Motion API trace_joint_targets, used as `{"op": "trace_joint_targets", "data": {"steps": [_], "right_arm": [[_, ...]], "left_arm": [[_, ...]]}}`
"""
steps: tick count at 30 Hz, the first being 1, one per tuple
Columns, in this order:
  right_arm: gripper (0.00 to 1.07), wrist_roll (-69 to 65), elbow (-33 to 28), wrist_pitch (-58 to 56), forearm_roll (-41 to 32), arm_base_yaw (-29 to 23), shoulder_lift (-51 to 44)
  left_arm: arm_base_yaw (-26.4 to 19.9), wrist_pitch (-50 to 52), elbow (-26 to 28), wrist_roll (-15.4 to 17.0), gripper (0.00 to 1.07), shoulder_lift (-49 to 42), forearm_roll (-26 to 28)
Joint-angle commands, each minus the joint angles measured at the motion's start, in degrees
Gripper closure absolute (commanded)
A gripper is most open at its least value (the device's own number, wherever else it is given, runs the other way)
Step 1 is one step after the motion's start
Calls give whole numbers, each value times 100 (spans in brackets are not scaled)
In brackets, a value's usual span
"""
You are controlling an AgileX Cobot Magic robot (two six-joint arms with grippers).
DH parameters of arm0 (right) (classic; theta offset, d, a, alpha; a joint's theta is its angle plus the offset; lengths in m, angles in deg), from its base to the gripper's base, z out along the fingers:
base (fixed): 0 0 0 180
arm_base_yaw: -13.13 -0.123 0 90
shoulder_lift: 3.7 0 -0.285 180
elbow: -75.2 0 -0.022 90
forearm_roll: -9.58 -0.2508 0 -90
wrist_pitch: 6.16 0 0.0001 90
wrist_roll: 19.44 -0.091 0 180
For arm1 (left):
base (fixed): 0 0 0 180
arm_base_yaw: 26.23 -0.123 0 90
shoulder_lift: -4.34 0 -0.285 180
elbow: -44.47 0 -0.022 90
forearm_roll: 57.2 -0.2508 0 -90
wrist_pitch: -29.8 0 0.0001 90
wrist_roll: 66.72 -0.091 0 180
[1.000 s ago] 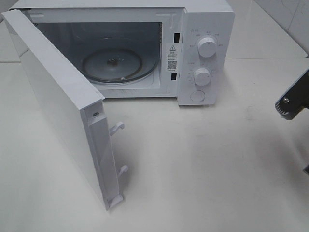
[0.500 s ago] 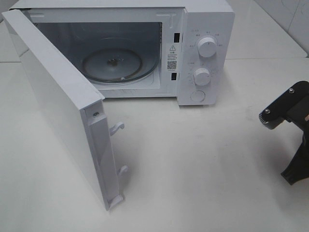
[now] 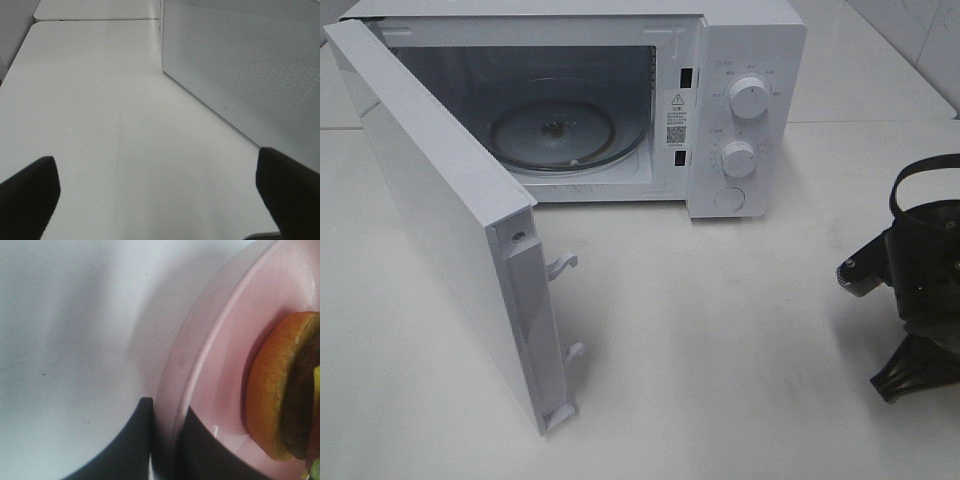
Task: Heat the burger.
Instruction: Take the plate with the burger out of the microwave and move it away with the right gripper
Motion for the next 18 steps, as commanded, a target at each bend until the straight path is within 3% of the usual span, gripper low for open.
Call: {"op": "trace_joint_targets", "data": {"steps": [1, 13, 18], "right_arm": [[105, -304, -17, -315, 372, 29, 155], [101, -1026, -40, -189, 476, 29, 808], [92, -1060, -40, -183, 476, 29, 842]], "left_arm": [[-23, -11, -6, 52, 7, -29, -23], [-23, -11, -6, 52, 7, -29, -23], [-23, -11, -6, 52, 7, -29, -23]]}}
